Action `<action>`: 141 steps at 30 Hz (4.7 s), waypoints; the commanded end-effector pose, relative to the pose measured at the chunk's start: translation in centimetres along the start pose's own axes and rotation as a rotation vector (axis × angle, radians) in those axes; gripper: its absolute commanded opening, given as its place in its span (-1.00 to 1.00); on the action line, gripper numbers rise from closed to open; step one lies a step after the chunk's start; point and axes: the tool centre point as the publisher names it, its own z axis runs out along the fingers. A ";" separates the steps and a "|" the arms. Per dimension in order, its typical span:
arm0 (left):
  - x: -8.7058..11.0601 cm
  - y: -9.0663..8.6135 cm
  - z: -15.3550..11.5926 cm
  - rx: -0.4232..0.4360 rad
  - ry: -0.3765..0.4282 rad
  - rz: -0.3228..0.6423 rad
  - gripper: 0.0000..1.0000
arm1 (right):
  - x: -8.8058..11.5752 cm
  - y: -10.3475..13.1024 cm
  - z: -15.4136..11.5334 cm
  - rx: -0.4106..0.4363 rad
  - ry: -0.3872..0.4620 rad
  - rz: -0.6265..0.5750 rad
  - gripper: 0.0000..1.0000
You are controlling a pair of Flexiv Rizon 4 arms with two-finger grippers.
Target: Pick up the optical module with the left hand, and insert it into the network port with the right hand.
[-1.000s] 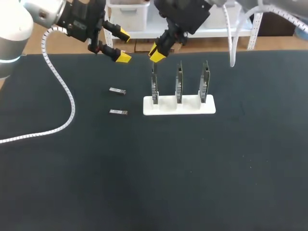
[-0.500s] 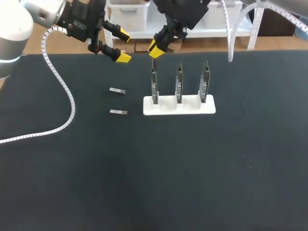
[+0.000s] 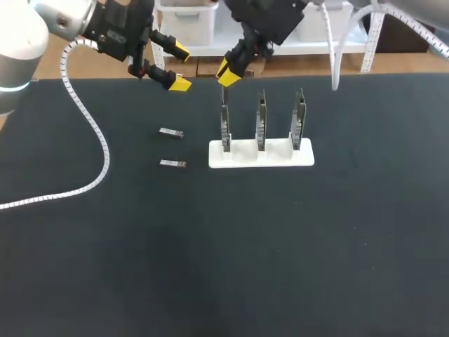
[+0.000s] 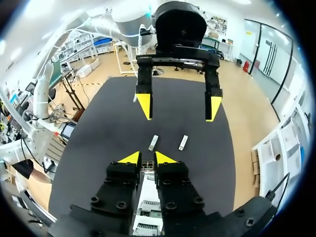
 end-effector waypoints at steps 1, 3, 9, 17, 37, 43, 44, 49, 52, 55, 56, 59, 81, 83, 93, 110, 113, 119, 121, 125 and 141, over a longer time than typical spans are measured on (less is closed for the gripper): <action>-0.1 0.1 0.0 0.003 0.007 -0.003 1.00 | -0.4 -0.1 -0.2 0.003 0.007 -0.008 -1.00; -0.1 0.1 0.0 0.003 0.007 -0.003 1.00 | -0.7 -0.2 -0.2 0.002 0.009 -0.018 -1.00; -0.1 0.1 0.0 0.003 0.007 -0.003 1.00 | -0.3 -0.7 0.3 -0.013 0.010 -0.014 -1.00; -0.1 0.1 0.0 0.003 0.007 -0.003 1.00 | 0.1 -0.5 0.2 -0.008 0.003 -0.008 -1.00; -0.1 0.1 0.0 0.003 0.007 -0.003 1.00 | 0.3 -0.6 0.5 -0.026 0.007 -0.007 -1.00; -0.1 0.1 0.0 0.003 0.007 -0.003 1.00 | 0.7 -0.4 1.0 -0.033 -0.005 0.007 -1.00; -0.1 0.1 0.0 0.003 0.007 -0.003 1.00 | 0.8 -0.4 1.0 -0.033 -0.006 0.009 -1.00; -0.1 0.1 0.0 0.003 0.007 -0.003 1.00 | 0.5 -0.3 0.6 -0.024 -0.005 0.005 -1.00; -0.1 0.1 0.0 0.003 0.007 -0.003 1.00 | 0.0 -0.1 0.3 -0.014 -0.001 -0.008 -1.00; -0.1 0.1 0.0 0.003 0.007 -0.003 1.00 | 0.0 0.2 0.2 0.000 -0.002 -0.003 -1.00; -0.1 0.1 0.0 0.003 0.007 -0.003 1.00 | -0.1 0.3 0.2 0.002 -0.002 -0.003 -1.00; -0.1 0.1 0.0 0.003 0.007 -0.003 1.00 | -0.3 0.6 0.2 0.006 -0.001 -0.002 -1.00; -0.1 0.1 0.0 0.003 0.007 -0.003 1.00 | -0.2 0.1 0.3 0.014 0.000 0.005 -1.00; -0.1 0.1 0.0 0.003 0.007 -0.003 1.00 | -0.1 0.2 0.3 0.013 0.004 0.018 -1.00; -0.1 0.1 0.0 0.003 0.007 -0.003 1.00 | 0.3 0.8 0.4 0.016 -0.002 0.034 -1.00; -0.1 0.1 0.0 0.003 0.007 -0.003 1.00 | 0.4 0.2 1.0 0.004 0.014 0.029 -1.00; -0.1 0.1 0.0 0.003 0.007 -0.003 1.00 | -0.1 0.0 0.7 0.006 0.017 0.014 -1.00; -0.1 0.1 0.0 0.003 0.007 -0.003 1.00 | -0.2 0.0 0.3 0.018 0.025 0.009 -1.00; -0.1 0.1 0.0 0.003 0.007 -0.003 1.00 | 0.0 0.1 0.4 0.016 0.024 0.017 -1.00; -0.1 0.1 0.0 0.003 0.007 -0.003 1.00 | 0.1 0.2 0.7 0.013 0.019 0.024 -1.00; -0.1 0.1 0.0 0.003 0.007 -0.003 1.00 | 0.1 0.3 0.4 0.025 0.017 0.022 -1.00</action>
